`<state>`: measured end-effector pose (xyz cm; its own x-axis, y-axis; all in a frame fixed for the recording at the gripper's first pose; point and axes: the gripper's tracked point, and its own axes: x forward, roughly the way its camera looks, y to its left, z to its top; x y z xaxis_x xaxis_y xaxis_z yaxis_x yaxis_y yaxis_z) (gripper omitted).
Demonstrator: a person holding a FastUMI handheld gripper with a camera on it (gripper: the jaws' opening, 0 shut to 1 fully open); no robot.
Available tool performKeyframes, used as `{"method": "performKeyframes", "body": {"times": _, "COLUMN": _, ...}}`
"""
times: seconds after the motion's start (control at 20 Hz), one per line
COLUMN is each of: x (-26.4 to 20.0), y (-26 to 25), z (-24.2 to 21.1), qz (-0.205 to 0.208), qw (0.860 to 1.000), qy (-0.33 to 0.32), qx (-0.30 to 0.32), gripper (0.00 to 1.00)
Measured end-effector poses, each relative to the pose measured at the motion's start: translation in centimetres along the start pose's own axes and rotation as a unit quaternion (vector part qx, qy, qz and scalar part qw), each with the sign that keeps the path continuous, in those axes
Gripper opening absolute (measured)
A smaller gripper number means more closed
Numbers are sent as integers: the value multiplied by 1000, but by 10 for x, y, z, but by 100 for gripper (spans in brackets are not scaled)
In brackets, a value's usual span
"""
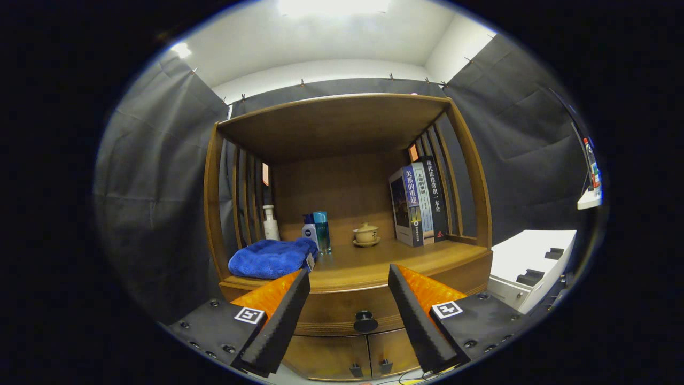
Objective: Pull open the drawer, take out the items inside it, and place them on the countertop above the cabinet.
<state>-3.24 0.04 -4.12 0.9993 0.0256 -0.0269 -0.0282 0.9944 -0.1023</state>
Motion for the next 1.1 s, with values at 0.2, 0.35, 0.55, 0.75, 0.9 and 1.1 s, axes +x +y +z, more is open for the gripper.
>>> {"method": "performKeyframes", "body": {"times": 0.2, "x": 3, "y": 0, "z": -4, "qz": -1, "qw": 1000, "qy": -6, "qx": -13, "gripper": 98}}
{"method": "performKeyframes", "body": {"times": 0.35, "x": 9, "y": -3, "z": -20, "qz": 2, "qw": 1000, "qy": 7, "qx": -22, "gripper": 98}}
{"method": "performKeyframes", "body": {"times": 0.55, "x": 21, "y": -8, "z": -48, "qz": 3, "qw": 999, "qy": 33, "qx": -15, "gripper": 98}}
{"method": "performKeyframes", "body": {"times": 0.75, "x": 27, "y": -15, "z": -79, "qz": 0, "qw": 998, "qy": 63, "qx": -21, "gripper": 98}}
{"method": "performKeyframes", "body": {"times": 0.9, "x": 29, "y": -20, "z": -99, "qz": -2, "qw": 996, "qy": 82, "qx": -18, "gripper": 98}}
{"method": "performKeyframes", "body": {"times": 1.1, "x": 38, "y": -37, "z": -117, "qz": -24, "qw": 995, "qy": 100, "qx": -3, "gripper": 98}}
